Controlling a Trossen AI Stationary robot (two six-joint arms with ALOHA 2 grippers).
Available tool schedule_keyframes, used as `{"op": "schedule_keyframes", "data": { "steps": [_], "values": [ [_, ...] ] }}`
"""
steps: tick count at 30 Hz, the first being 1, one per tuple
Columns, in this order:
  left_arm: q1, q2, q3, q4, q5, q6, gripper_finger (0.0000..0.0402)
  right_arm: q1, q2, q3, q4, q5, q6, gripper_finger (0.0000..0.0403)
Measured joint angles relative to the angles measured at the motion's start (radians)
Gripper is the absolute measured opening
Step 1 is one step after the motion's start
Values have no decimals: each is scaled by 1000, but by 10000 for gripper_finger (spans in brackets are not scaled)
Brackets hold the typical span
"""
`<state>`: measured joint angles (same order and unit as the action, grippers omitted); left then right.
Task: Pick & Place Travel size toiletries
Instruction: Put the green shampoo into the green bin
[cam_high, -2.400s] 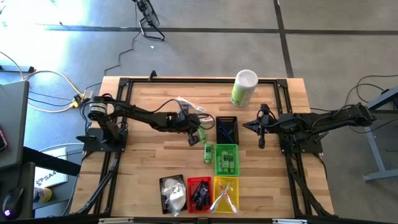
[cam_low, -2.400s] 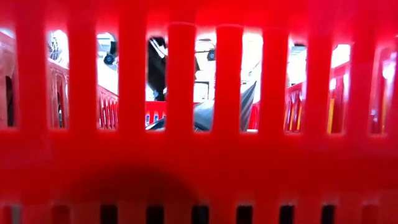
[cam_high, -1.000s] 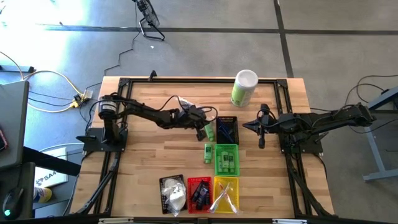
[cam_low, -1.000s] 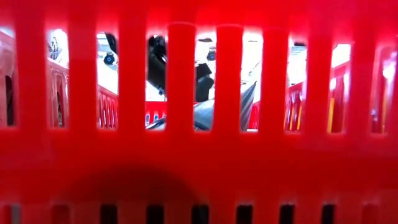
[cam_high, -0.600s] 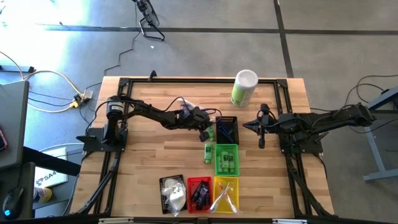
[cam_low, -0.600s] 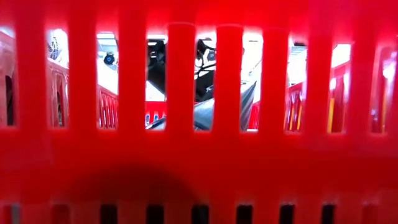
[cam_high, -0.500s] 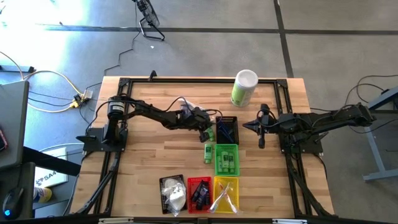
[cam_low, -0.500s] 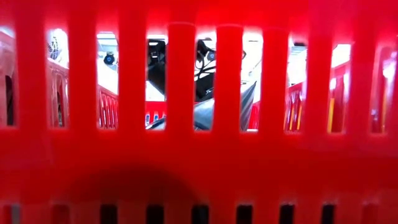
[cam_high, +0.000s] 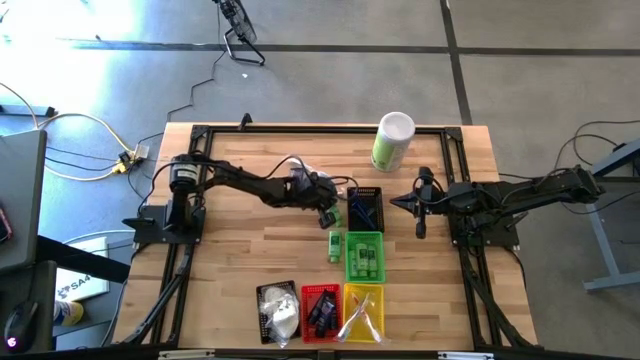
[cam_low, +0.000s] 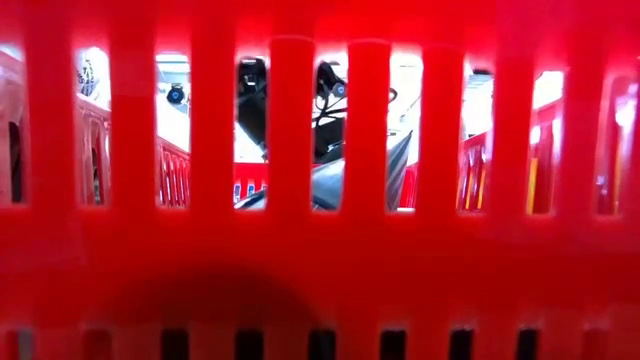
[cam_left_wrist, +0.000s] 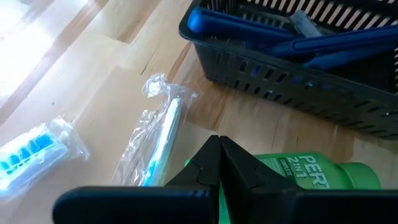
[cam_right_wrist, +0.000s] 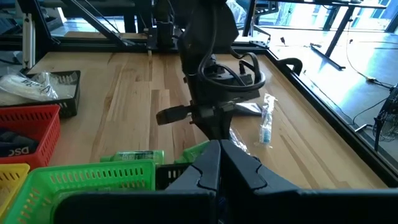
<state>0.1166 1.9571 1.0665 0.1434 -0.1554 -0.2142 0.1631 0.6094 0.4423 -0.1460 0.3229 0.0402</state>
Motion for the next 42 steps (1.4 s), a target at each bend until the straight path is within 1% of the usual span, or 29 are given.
{"op": "schedule_keyframes", "data": {
  "steps": [4,10,14,19,22,26,39,42],
  "values": [
    [-13,-21,-2,-61,-46,0,1,0,0,0,-2,0,0,4],
    [-27,-98,-5,-264,-105,0,0,0,0,0,-7,0,0,4],
    [-42,-133,-7,-365,-103,-21,0,0,0,0,-6,0,0,4],
    [-67,-134,-10,-474,-106,-62,0,0,0,0,-4,-7,0,4],
    [-84,-133,-7,-504,-120,-84,0,0,0,0,-3,-8,0,4],
    [-94,-142,-9,-511,-192,-82,0,0,0,0,1,-8,0,4],
    [-84,-162,-6,-510,-217,-80,0,0,0,1,-2,-8,8,4],
    [-84,-162,-6,-512,-255,-80,0,0,0,1,-2,-8,8,4]
  ]
}}
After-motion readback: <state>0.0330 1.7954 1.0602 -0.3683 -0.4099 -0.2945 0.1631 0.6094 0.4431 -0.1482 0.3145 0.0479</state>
